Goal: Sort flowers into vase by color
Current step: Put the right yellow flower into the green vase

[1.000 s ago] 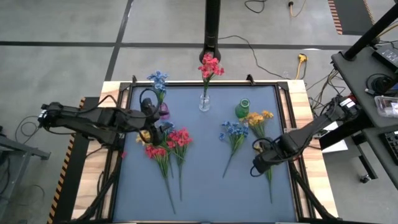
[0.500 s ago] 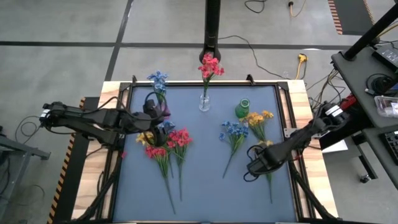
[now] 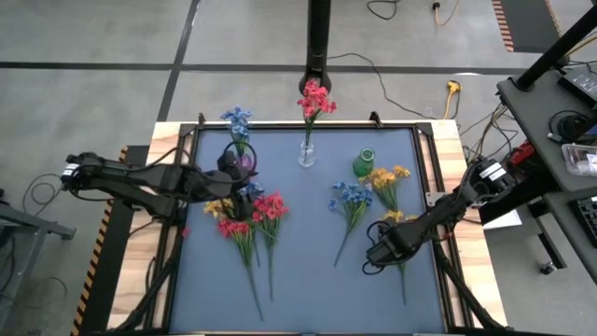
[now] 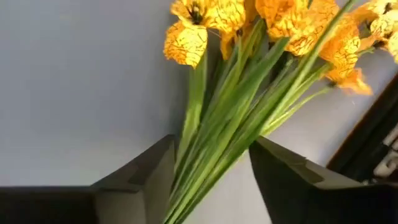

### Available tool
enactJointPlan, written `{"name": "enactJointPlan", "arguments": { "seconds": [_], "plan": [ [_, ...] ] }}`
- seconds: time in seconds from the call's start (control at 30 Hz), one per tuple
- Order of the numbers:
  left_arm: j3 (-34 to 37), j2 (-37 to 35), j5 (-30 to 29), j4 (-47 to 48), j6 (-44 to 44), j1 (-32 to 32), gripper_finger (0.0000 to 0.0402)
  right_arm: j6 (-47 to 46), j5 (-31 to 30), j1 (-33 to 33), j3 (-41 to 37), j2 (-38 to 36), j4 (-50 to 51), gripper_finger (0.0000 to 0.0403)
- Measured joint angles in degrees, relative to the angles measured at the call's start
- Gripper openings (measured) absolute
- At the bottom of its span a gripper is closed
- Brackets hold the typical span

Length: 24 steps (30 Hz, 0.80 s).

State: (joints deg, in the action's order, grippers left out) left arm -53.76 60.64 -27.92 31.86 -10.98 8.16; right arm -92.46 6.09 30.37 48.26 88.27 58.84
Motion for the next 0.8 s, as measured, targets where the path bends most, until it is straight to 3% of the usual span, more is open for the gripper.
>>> {"name": "enactJointPlan", "arguments": {
  "seconds": [0.47, 0.8],
  "plan": [
    [0.00, 2.42, -0.02, -0.15, -0.02, 0.00, 0.0242, -0.12, -2.26, 0.00, -0.76, -1.90, -4.32, 0.0043],
    [0.00, 2.82, -0.02, -0.03, -0.02, 0.00, 0.0242, 0.72, 2.96, 0.13, 1.49, -9.60, -1.06, 0.0015]
  ]
}}
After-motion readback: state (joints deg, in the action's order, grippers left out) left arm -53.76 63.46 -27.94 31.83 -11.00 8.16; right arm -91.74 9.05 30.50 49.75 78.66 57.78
